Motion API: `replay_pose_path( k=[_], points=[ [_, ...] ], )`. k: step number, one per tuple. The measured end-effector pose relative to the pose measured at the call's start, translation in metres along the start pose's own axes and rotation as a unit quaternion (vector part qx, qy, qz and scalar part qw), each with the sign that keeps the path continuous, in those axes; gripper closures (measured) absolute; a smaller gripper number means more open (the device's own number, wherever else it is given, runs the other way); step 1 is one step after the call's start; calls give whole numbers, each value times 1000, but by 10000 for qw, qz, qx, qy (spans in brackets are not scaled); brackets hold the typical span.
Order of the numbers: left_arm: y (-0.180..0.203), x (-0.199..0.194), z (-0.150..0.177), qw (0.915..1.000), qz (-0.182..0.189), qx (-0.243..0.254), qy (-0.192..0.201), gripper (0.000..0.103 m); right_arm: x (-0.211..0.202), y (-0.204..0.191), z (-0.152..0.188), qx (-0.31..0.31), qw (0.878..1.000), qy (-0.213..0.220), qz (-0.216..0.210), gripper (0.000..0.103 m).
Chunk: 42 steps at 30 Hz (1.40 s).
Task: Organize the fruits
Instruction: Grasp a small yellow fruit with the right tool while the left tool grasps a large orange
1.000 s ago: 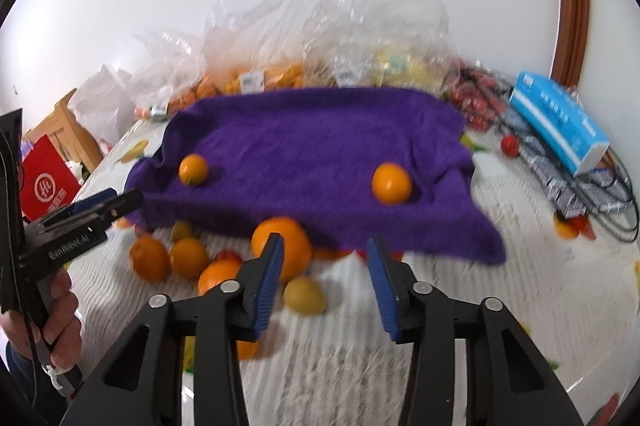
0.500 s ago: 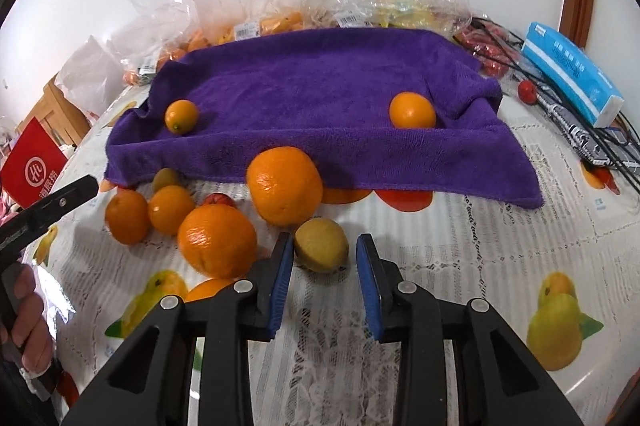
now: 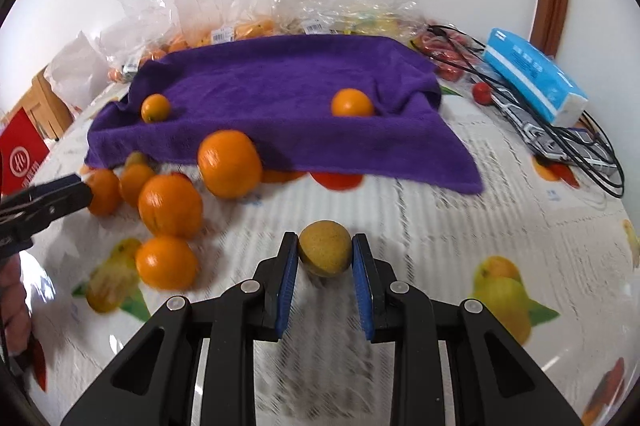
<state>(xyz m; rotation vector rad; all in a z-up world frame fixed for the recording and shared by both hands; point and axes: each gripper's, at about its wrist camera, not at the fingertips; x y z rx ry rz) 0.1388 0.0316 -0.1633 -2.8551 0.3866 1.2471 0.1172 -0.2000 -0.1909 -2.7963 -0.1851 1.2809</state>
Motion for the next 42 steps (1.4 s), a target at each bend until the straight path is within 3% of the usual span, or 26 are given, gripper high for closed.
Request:
replay_pose_path(
  k=[7, 10, 12, 30, 33, 36, 42],
  points=[
    [18, 19, -2, 9973, -499, 345, -404, 42, 1, 10, 5, 106, 9998, -112, -146, 76],
    [21, 20, -4, 9968, -593, 384, -384, 56, 3, 8, 3, 34, 9999, -113, -98, 76],
    [23, 21, -5, 9963, -646, 405, -389, 58, 4, 7, 3, 10, 9999, -118, -72, 76],
    [24, 22, -4, 9967, -605, 356, -396, 55, 6, 12, 4, 194, 9995, -112, -241, 75],
    [22, 20, -5, 9968, -635, 309, -364, 64, 5, 13, 4, 243, 9992, -107, -299, 76],
    [16, 17, -5, 9986, -414, 169, -283, 64, 4, 16, 4, 347, 9989, -85, -318, 76],
    [19, 5, -8, 9984, -494, 250, -115, 64, -2, 22, -3, 531, 9977, -50, -426, 76]
  ],
)
Point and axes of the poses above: each gripper's, at about its wrist camera, not at the fingertips, and x roughly the way its jaws point, y to its right, z to its underside, and after that the axes turned 4 degrees about x, right-handed
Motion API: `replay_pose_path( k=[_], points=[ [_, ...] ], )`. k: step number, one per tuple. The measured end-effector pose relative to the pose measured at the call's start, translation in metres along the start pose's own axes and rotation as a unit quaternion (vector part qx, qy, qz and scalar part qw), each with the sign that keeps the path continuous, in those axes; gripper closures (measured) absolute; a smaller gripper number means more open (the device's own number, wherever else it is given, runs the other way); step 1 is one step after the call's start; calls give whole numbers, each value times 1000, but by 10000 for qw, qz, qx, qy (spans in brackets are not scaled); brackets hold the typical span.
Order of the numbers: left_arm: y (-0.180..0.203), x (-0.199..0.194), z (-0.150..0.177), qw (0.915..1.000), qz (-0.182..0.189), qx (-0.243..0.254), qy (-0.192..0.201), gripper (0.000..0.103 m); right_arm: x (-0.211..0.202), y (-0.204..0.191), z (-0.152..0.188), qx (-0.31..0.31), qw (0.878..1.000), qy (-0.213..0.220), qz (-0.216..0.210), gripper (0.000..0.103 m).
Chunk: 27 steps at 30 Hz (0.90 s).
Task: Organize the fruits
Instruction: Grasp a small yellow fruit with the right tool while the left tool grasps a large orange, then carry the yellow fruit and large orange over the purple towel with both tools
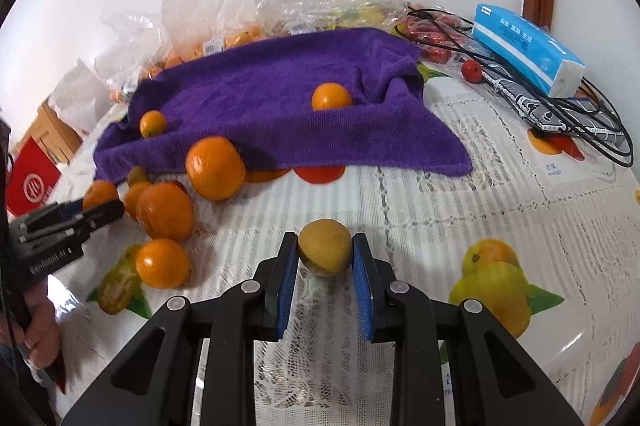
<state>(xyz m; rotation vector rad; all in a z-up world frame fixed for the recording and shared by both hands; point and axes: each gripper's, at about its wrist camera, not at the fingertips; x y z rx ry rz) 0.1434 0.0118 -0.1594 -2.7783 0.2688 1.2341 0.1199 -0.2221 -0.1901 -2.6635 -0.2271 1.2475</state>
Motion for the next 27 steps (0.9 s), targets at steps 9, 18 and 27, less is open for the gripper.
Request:
replay_pose_path(
  k=[9, 18, 27],
  points=[
    [-3, -17, -46, 9985, -71, -187, 505, 64, -31, -15, -52, -253, 9973, 690, 74, 76],
    [-11, -2, -97, 9941, -323, -489, 914, 64, -26, -37, -110, -303, 9944, 1014, -39, 76],
    [-27, 25, -95, 9909, -569, -779, 936, 64, -2, -41, -136, -283, 9933, 1085, -275, 76]
  ],
)
Point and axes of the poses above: each gripper's, at about its wrist camera, not at the fingertips, and x roughly the way its jaws point, y to its right, z to its underside, and after that the axes turned 4 degrees about x, right-handed
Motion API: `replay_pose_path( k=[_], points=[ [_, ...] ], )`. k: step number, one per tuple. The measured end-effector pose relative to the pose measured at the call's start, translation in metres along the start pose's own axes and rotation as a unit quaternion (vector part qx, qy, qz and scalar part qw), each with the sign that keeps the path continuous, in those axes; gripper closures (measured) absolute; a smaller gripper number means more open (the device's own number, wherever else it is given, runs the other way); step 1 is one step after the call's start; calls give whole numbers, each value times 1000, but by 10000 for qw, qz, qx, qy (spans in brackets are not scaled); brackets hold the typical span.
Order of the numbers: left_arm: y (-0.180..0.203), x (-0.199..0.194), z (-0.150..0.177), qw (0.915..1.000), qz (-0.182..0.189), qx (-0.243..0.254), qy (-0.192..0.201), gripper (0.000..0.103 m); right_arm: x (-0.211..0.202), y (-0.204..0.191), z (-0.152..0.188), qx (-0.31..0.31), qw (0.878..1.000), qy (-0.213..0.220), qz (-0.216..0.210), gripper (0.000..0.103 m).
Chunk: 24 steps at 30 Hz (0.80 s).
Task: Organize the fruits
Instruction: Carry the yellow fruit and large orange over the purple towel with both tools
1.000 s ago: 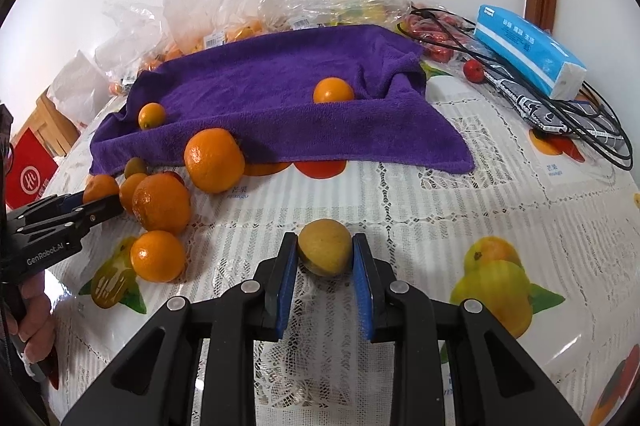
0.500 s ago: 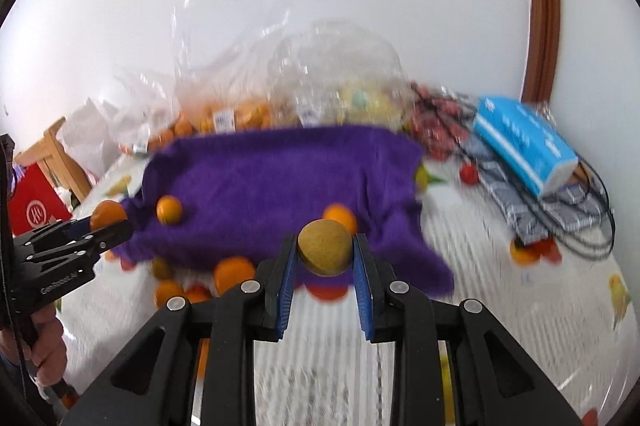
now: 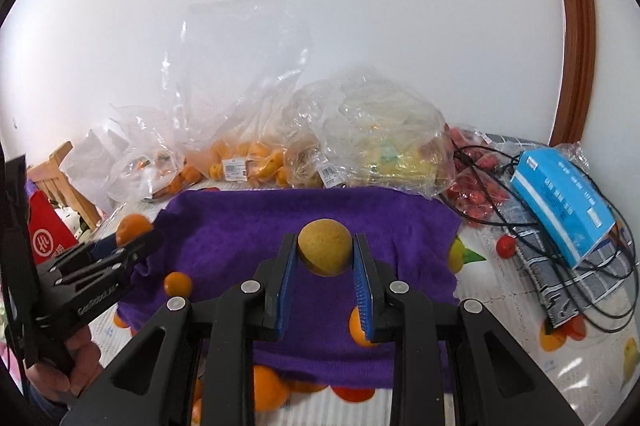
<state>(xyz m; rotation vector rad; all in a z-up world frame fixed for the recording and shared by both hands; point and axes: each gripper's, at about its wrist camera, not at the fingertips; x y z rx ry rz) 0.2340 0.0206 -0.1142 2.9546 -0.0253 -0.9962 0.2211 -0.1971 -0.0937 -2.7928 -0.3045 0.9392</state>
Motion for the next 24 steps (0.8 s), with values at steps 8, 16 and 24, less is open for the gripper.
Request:
replay_pose_path(
  k=[8, 16, 24],
  points=[
    [0, 3, 8, 10000, -4, 6, -36, 63, 34, 10, 26, -36, 9992, -382, -60, 76],
    [2, 7, 10, 10000, 81, 12, -55, 63, 32, 12, 29, -80, 9998, -164, 4, 76],
    [3, 10, 12, 10000, 29, 43, -79, 63, 32, 15, 29, -37, 9999, -138, 3, 76]
  ],
)
Point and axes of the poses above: each gripper's, at about its wrist camera, not at the fingertips, and x roughly the way its jaws point, y to its right, z to its underside, and after that the axes turned 4 degrees about x, right-handed
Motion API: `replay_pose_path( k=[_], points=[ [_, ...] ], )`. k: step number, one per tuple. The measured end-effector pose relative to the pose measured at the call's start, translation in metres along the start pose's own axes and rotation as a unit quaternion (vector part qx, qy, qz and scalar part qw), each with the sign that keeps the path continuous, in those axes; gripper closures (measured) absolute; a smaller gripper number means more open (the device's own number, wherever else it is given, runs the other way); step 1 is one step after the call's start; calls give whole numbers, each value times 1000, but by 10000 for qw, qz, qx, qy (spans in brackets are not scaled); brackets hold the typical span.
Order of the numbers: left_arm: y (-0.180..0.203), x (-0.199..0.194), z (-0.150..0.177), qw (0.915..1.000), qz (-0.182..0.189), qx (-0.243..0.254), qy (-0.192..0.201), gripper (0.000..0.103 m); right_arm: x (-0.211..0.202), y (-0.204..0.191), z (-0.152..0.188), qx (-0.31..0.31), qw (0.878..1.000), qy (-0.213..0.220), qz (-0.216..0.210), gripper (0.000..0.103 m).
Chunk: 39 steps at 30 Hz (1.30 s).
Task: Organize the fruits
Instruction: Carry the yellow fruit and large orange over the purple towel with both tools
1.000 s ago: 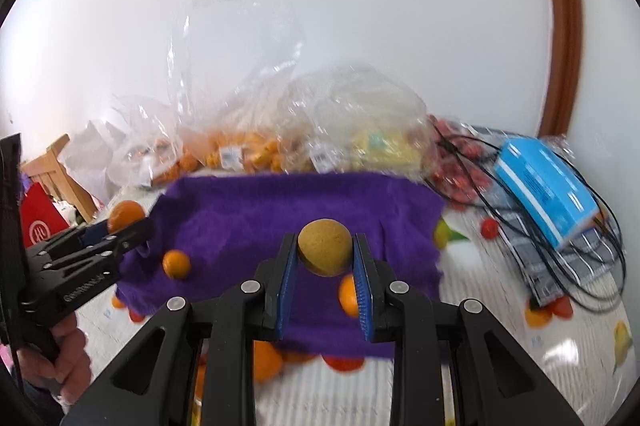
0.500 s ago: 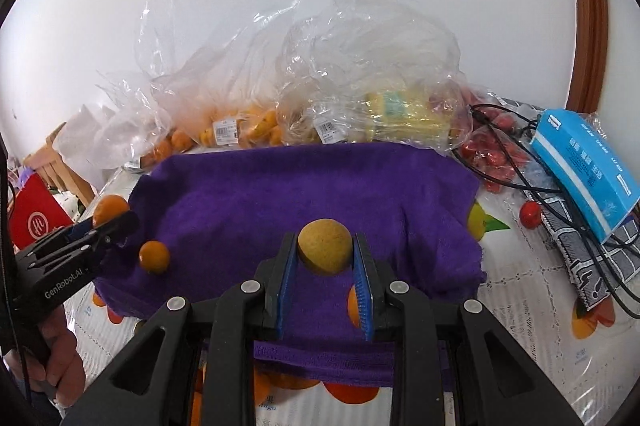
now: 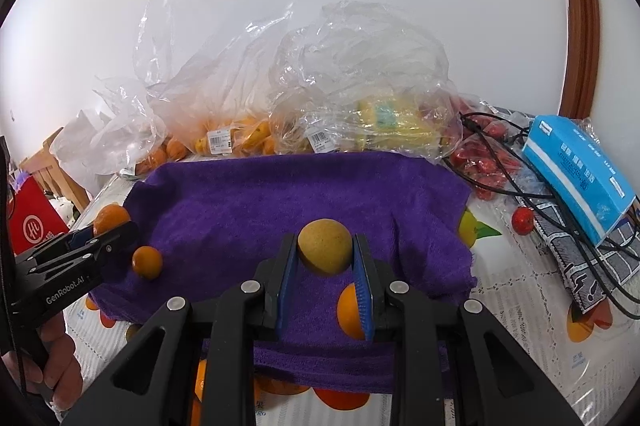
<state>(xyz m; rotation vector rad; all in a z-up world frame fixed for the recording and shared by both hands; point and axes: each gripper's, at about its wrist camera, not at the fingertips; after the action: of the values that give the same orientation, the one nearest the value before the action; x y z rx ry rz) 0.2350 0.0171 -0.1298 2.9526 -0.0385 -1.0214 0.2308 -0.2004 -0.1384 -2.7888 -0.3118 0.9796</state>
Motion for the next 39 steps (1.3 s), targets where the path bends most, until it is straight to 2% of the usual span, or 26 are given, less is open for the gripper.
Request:
replay_pose_path(
  k=[20, 39],
  points=[
    [2, 1, 0, 10000, 37, 56, -52, 63, 9, -7, 6, -126, 9998, -168, 37, 76],
    [6, 14, 2, 9989, 138, 119, -438, 63, 26, -11, 16, -297, 9980, -530, 151, 76]
  ],
)
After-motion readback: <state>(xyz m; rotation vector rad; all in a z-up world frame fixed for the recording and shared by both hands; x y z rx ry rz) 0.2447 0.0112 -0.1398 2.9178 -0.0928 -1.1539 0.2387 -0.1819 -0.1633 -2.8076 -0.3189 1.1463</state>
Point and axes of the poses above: each gripper's, at about its wrist camera, not at the fingertips, and x roughly the way its jaws point, y to its right, z to its underside, and after that the axes turned 4 degrees about x, right-handed
